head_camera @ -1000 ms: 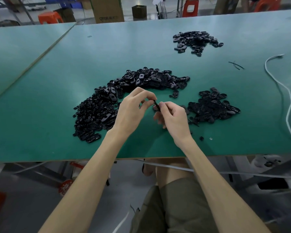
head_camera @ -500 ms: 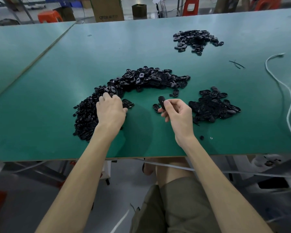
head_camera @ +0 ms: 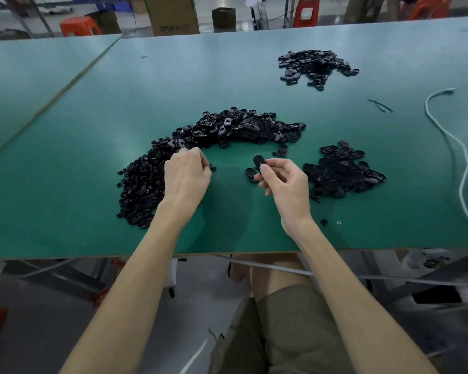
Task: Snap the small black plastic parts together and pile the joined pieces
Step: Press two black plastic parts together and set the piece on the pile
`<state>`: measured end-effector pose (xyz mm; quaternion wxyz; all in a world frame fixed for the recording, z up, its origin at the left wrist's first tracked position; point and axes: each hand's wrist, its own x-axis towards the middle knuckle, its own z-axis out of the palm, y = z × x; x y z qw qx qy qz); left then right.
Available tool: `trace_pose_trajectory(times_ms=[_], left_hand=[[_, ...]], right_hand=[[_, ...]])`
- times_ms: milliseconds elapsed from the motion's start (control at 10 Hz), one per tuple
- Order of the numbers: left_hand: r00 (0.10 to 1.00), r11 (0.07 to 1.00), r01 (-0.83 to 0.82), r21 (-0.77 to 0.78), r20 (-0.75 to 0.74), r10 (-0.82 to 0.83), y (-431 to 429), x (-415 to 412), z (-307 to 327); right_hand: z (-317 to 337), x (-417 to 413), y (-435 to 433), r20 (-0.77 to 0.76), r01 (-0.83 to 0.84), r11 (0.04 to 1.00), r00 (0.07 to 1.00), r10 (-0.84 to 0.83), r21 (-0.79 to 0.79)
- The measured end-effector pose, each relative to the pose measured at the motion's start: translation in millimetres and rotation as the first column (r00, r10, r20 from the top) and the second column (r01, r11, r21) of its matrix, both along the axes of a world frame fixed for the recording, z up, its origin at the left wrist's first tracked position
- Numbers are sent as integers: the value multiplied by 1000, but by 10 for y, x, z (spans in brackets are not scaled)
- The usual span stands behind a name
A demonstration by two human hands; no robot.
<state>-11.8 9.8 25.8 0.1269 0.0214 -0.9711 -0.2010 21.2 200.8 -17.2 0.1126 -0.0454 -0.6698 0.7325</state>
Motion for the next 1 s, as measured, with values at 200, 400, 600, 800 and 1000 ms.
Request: trace_pose_trajectory(times_ms=[200,400,600,800,1000], left_hand=[[998,978,37,203,35,-45,236,58,6],[998,996,44,76,39,-47,227,37,-47],[1000,996,29,87,-15,-28,187,45,-59],[997,920,71,386,-58,-53,273,16,-42],[972,314,55,948,22,-235,531,-3,-106]], right_hand=[[0,3,-4,3,15,1000,1000,-15,-9],[18,11,-7,11,13,1000,1000,-13,-10],[26,12,-8,18,9,1000,1000,-9,-10],[22,5,-6,5,15,1000,1000,-15,-13],[8,-3,-11,6,43,999,999,-43,-18]])
